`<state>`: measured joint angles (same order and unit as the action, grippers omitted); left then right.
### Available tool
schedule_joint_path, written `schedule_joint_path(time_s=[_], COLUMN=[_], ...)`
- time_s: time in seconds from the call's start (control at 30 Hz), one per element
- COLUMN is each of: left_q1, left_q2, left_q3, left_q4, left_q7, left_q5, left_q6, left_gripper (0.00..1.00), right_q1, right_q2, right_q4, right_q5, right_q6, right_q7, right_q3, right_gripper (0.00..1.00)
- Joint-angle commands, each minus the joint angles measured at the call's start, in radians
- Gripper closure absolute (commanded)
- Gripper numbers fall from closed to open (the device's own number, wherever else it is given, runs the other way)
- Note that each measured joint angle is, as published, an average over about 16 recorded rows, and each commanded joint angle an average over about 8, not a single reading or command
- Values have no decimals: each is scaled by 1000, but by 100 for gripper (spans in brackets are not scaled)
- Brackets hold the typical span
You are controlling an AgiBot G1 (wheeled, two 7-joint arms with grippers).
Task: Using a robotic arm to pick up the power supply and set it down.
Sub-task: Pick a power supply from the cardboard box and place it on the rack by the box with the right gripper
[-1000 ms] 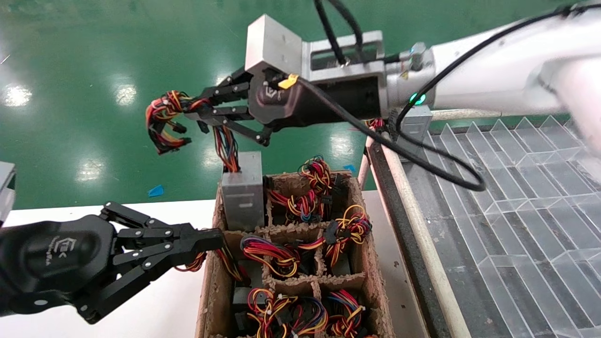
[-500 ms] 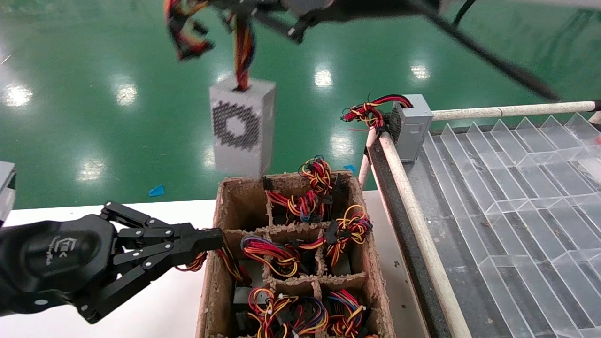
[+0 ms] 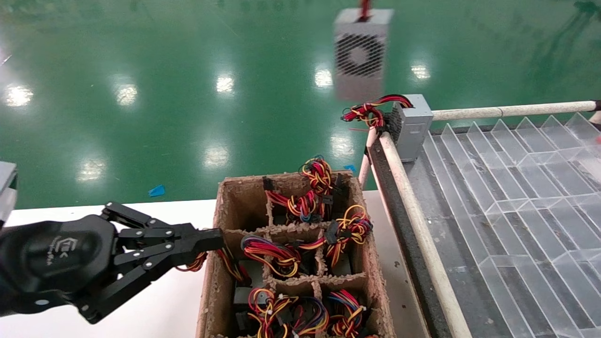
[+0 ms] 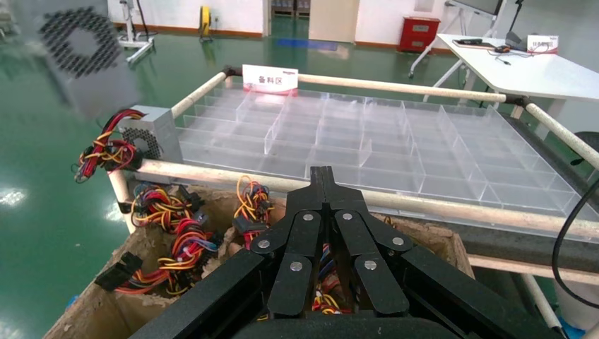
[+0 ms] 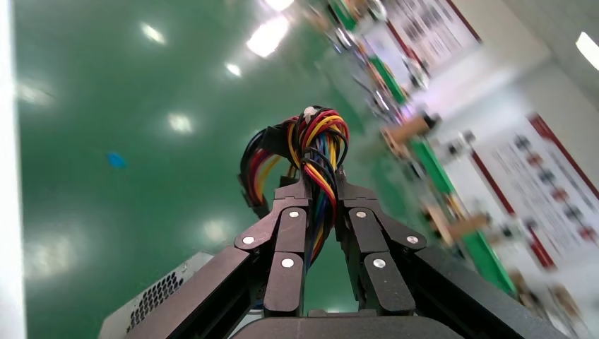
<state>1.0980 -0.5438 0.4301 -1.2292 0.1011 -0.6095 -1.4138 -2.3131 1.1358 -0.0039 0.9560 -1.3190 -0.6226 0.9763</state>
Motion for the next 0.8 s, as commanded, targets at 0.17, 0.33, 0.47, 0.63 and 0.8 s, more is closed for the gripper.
schedule_joint_path(time_s=[0.17,0.33,0.47,0.63,0.8], left_q1=[0,0,0,0,0], left_q2=[0,0,0,0,0], left_q3=[0,0,0,0,0], left_q4=[0,0,0,0,0], left_q7=[0,0,0,0,0], left_q5=[0,0,0,0,0], left_q6=[0,0,0,0,0], left_gripper=[100,100,100,100,100], right_q1=[-44,-65,-65,-46,-8], right_q2=[-85,-162,-215,-275,-315], right_q4=[-32,-43,-50,-60,-67], right_q5=[35,71,95,107,101], right_q6=[25,17,7,6,19], right_q7=[15,30,41,49,57], right_q3=[25,51,68,76,71], right_gripper=[100,100,100,100,100])
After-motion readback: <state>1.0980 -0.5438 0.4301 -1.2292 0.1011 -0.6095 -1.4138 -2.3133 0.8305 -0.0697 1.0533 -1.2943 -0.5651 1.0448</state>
